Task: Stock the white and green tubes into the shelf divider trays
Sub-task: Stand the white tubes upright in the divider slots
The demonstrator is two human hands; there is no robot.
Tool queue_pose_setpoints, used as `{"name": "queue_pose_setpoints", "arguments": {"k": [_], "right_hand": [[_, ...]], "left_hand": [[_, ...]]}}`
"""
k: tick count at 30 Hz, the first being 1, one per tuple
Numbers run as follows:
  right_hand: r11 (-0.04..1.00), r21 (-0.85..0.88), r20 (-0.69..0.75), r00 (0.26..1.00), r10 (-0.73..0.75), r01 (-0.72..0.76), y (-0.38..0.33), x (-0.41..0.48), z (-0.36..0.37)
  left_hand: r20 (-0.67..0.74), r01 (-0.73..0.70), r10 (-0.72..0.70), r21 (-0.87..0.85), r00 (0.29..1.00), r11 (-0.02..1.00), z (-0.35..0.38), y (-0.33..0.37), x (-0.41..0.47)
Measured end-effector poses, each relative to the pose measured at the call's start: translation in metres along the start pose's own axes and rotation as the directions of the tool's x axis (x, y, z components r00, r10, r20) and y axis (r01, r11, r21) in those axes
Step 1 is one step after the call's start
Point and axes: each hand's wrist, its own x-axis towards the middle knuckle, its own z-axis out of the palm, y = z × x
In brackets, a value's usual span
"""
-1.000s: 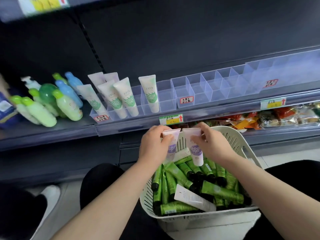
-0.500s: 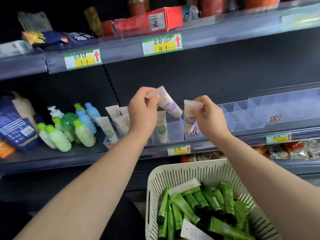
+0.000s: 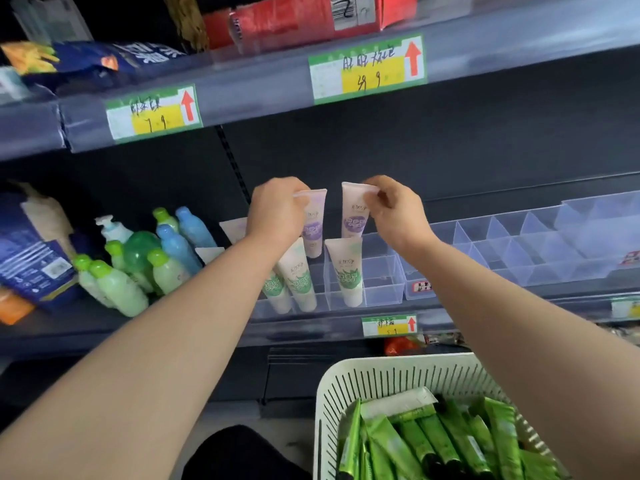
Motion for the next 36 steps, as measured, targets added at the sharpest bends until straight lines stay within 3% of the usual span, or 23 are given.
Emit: {"name": "queue_pose_setpoints", "arguments": {"k": [6,9,13,22,36], "right_hand": [[0.994,-0.084,0.177,0.981,0.08,-0.066,0.008,0.018,0.024],[0.982,-0.157,0.219,0.966,0.136,-0.103,0.011,0.019,0.029],[0.977,-0.128,0.227,0.954,0.197,-0.171,0.007,0.025,0.031],[0.978,-0.116,0.228,0.954,0.195,-0.173,-0.002,0.024,0.026],[0.933,-0.355,0.115,0.987,0.11,-0.062,-0.014,-0.024,-0.017]], "left_hand": [[0.191,0.088,-0.114,0.14,0.975,0.986,0.013,-0.009,0.014],[0.227,0.117,-0.158,0.183,0.961,0.976,0.015,-0.008,0.015],[0.246,0.16,-0.211,0.212,0.946,0.964,0.016,-0.007,0.018],[0.21,0.049,-0.114,0.29,0.971,0.956,0.009,0.002,0.007],[0.137,-0.033,0.007,0.187,0.991,0.982,-0.026,0.039,-0.038]]}}
